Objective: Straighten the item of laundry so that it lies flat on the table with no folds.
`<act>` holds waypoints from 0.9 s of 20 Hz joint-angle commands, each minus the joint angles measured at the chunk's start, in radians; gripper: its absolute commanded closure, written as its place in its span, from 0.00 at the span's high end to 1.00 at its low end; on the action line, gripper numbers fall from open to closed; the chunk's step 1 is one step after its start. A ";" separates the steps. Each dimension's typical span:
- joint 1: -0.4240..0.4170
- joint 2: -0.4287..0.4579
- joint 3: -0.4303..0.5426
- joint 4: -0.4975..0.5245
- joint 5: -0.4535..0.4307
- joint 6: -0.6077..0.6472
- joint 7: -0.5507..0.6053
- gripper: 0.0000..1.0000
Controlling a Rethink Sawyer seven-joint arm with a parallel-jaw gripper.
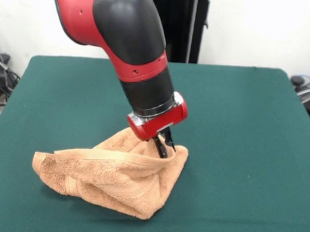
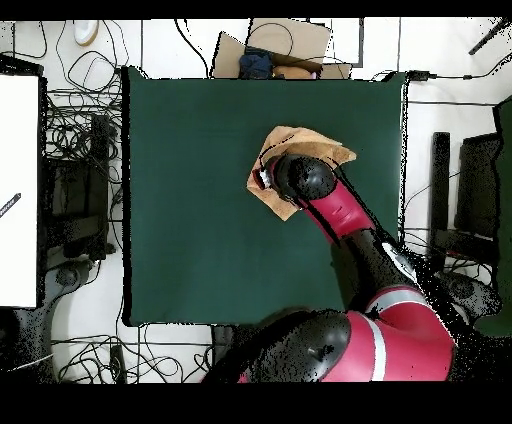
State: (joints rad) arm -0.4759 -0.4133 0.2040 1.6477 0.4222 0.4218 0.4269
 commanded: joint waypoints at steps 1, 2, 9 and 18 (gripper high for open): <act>0.082 0.039 -0.136 -0.148 -0.076 0.321 0.305 0.00; 0.088 0.044 -0.147 -0.161 -0.083 0.332 0.304 0.00; 0.088 0.029 -0.155 -0.172 -0.087 0.376 0.311 0.00; 0.083 0.014 -0.170 -0.172 -0.096 0.417 0.298 0.00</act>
State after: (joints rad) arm -0.4158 -0.4075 0.0640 1.4765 0.3729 0.7582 0.4269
